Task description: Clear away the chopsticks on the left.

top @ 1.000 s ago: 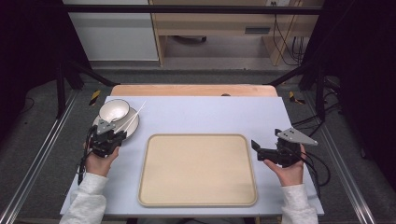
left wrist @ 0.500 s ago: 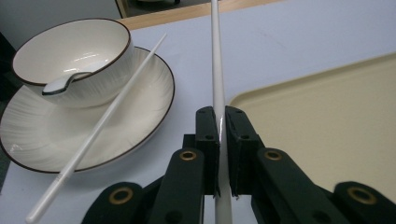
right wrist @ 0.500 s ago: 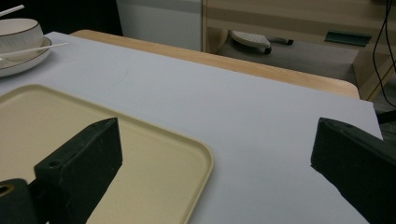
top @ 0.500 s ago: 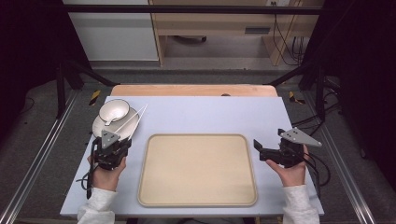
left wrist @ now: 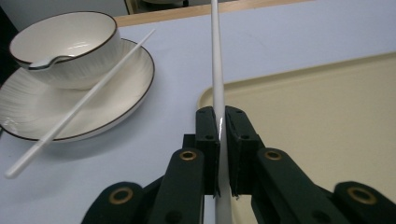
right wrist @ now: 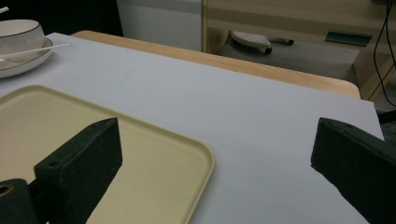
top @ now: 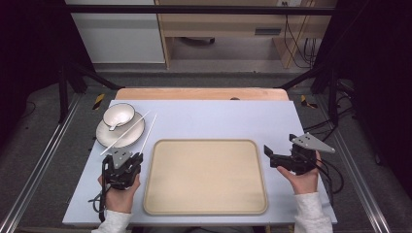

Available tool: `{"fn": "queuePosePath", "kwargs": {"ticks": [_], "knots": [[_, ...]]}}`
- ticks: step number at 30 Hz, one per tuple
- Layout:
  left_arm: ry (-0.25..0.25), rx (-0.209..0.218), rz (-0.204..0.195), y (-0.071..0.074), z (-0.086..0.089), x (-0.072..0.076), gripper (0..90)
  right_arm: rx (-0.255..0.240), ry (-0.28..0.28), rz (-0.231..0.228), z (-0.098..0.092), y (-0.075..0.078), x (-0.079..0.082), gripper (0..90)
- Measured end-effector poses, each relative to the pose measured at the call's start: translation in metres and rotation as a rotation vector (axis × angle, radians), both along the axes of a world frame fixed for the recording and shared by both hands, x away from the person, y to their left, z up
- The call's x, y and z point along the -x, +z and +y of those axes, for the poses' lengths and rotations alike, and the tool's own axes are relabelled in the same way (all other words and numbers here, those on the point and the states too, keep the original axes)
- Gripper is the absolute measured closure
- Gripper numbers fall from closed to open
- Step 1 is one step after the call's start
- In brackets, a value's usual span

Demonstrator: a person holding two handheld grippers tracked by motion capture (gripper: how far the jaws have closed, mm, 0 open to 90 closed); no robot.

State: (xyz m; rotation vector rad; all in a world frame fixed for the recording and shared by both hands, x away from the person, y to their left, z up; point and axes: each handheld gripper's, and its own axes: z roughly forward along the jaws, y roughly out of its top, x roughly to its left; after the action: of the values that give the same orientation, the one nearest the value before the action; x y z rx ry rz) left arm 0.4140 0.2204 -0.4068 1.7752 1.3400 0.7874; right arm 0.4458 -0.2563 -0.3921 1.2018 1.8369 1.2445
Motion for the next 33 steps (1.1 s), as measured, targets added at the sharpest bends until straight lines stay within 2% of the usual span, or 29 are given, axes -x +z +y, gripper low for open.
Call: {"fn": "queuePosePath", "kwargs": {"ticks": [3,4,7,8,15,20,21,23,24,29,33], "knots": [[0.006,-0.006,-0.007,0.001,-0.005,0.002,84.8,0.001,0.002,0.002,0.001,0.0,0.0,2.4],[-0.002,0.024,-0.013,0.001,-0.009,0.004,84.8,-0.001,0.003,0.003,0.001,0.0,0.0,2.4],[0.013,0.041,-0.028,-0.001,-0.013,0.009,84.8,-0.001,0.005,0.002,0.001,0.0,0.0,2.5],[0.014,0.068,-0.028,-0.004,-0.016,0.012,84.8,0.002,0.005,0.004,0.001,0.0,0.0,2.5],[0.041,0.089,-0.028,-0.016,-0.025,0.02,84.8,0.003,0.017,0.011,0.003,-0.002,-0.001,2.7],[0.076,0.135,-0.037,-0.031,-0.031,0.03,84.8,0.004,0.021,0.02,0.006,-0.004,-0.003,2.8],[0.076,0.135,-0.037,-0.031,-0.031,0.03,84.8,0.004,0.021,0.02,0.006,-0.004,-0.003,2.8],[0.083,0.129,-0.022,-0.041,-0.032,0.032,84.8,0.011,0.025,0.023,0.008,-0.005,-0.003,2.8],[0.084,0.14,-0.015,-0.045,-0.032,0.033,84.8,0.012,0.024,0.023,0.008,-0.005,-0.004,2.8],[0.095,0.131,0.011,-0.058,-0.033,0.034,84.7,0.015,0.027,0.03,0.009,-0.006,-0.004,2.9],[0.105,0.122,0.022,-0.062,-0.034,0.034,84.7,0.022,0.028,0.031,0.009,-0.007,-0.004,2.9]]}}
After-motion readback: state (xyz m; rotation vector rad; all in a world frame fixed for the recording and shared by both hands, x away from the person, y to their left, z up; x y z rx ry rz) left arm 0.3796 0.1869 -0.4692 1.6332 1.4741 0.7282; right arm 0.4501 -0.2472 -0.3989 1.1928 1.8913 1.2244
